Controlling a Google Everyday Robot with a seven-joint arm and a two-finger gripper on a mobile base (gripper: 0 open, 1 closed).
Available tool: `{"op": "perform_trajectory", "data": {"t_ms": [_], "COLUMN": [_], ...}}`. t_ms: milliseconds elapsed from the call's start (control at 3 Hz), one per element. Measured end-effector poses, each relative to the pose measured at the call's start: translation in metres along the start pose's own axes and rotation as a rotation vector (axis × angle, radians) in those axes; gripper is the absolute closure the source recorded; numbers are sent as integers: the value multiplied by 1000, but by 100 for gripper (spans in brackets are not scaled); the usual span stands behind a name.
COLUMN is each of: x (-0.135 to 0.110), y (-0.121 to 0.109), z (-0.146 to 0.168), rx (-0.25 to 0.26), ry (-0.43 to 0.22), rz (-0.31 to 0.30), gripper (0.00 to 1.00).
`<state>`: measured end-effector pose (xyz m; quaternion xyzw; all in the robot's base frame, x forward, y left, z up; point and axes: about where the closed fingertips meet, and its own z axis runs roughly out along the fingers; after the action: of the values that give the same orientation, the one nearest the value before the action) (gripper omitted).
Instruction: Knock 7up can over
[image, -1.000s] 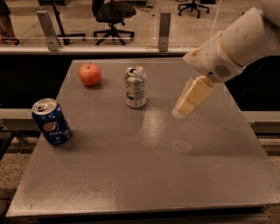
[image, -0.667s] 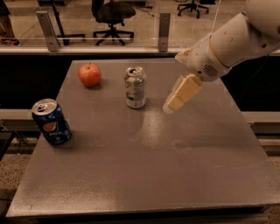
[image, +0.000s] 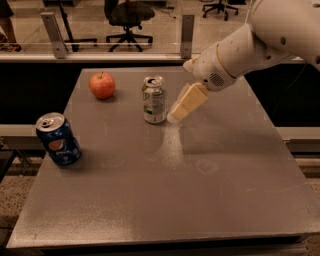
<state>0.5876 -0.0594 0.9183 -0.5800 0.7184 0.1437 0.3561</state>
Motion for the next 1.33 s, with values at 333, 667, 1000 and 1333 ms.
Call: {"op": "perform_trajectory", "data": {"t_ms": [333,667,1000,1333], "x": [-6,-10,-16,-23], "y": [-4,-7,-13,-17], "z": [22,36,52,62], "rx": [-20,-35,-55,-68], "ry": [-15,-27,-49,-65], "rz": [13,21,36,44], "gripper": [0,0,0,1]}}
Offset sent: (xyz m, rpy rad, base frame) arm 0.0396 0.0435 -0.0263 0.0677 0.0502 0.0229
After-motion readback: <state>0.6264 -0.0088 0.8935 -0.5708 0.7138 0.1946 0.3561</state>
